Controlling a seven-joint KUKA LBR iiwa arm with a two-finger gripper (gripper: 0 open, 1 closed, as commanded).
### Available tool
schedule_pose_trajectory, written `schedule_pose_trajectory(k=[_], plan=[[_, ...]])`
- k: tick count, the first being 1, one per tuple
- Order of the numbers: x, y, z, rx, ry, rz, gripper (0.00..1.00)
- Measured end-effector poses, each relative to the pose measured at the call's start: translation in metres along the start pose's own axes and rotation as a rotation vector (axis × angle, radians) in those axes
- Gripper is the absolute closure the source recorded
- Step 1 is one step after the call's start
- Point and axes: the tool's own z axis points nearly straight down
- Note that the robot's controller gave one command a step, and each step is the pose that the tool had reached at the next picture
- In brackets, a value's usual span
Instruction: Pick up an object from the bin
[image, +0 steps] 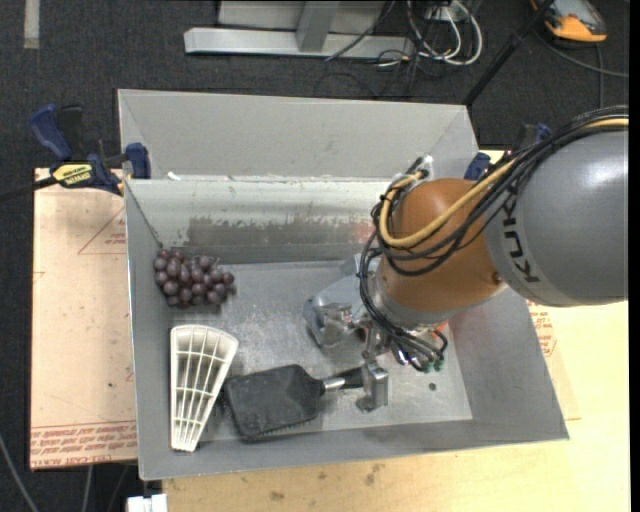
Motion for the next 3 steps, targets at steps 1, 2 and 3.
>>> schedule_pose_trajectory(k=[1,2,3], plan=[[0.01,0.007,0.028,0.0,-0.001,-0.178,0.0],[0.012,0.005,0.067,-0.001,0.0,-0.283,1.0],[0.012,0.005,0.067,-0.001,0.0,-0.283,1.0]])
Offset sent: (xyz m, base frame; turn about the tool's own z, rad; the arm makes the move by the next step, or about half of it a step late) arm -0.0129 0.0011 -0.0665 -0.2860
